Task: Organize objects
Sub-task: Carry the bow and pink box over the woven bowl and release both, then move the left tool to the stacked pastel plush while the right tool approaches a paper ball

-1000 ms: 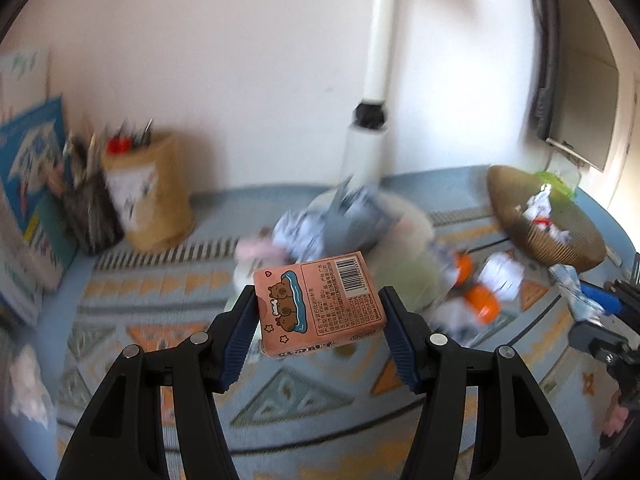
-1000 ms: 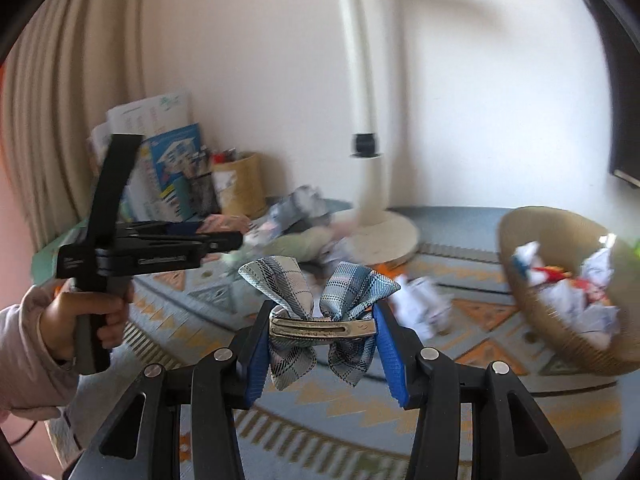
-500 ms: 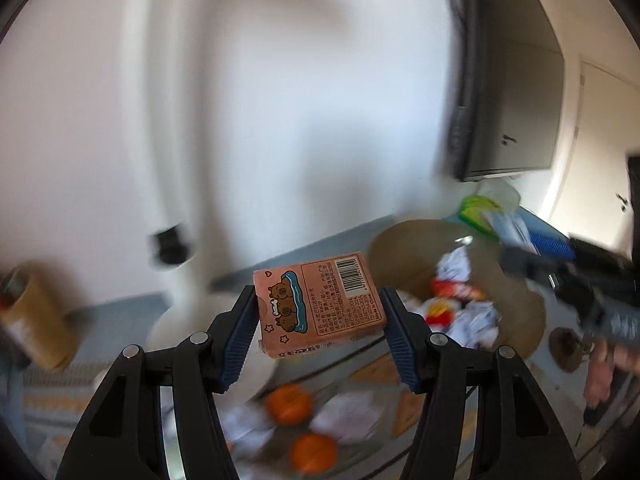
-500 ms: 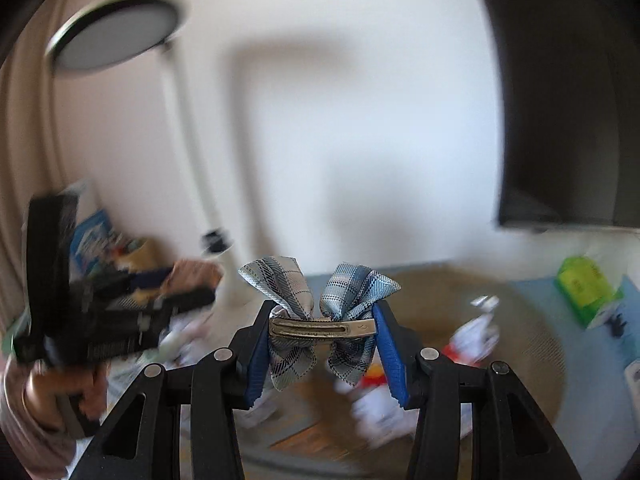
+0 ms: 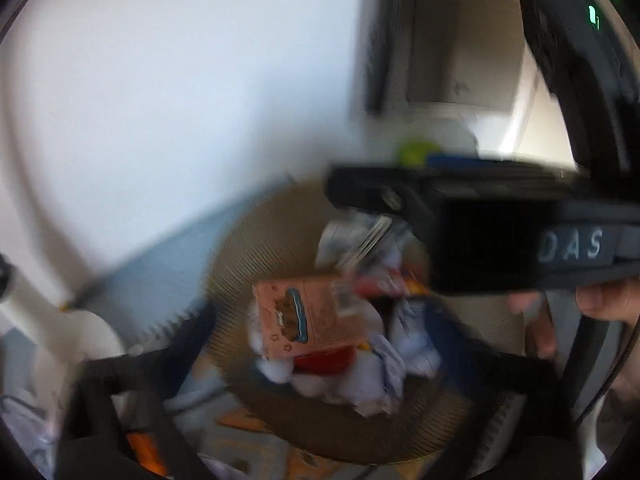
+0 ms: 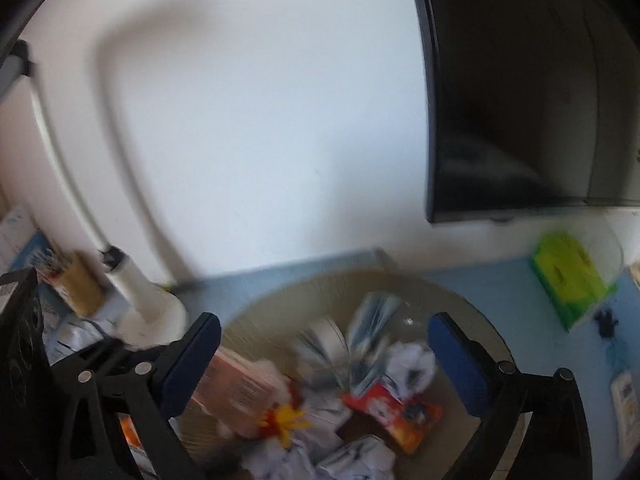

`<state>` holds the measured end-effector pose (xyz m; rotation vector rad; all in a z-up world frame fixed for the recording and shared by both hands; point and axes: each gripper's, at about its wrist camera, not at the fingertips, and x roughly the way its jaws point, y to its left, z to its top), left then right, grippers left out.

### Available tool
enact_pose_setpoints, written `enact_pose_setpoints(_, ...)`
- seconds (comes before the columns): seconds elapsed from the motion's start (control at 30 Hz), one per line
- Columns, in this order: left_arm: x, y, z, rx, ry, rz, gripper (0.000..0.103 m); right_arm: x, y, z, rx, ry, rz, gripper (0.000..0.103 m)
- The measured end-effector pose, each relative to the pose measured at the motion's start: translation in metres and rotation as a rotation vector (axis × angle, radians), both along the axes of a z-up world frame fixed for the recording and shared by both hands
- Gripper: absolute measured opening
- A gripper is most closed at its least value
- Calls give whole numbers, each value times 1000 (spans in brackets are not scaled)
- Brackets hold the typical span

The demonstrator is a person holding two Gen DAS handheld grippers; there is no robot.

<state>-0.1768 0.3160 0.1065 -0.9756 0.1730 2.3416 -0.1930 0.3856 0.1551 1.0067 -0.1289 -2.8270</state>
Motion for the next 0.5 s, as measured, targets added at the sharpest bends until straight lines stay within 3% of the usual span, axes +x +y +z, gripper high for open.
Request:
enact_pose_setpoints(0.27, 21, -15, 4, 0, 28, 24, 102, 17, 15, -3, -43, 27, -64, 103)
enact_pose_setpoints(0.5, 37, -59, 27, -5, 67, 78, 102, 39, -5, 17, -66, 61, -54, 103)
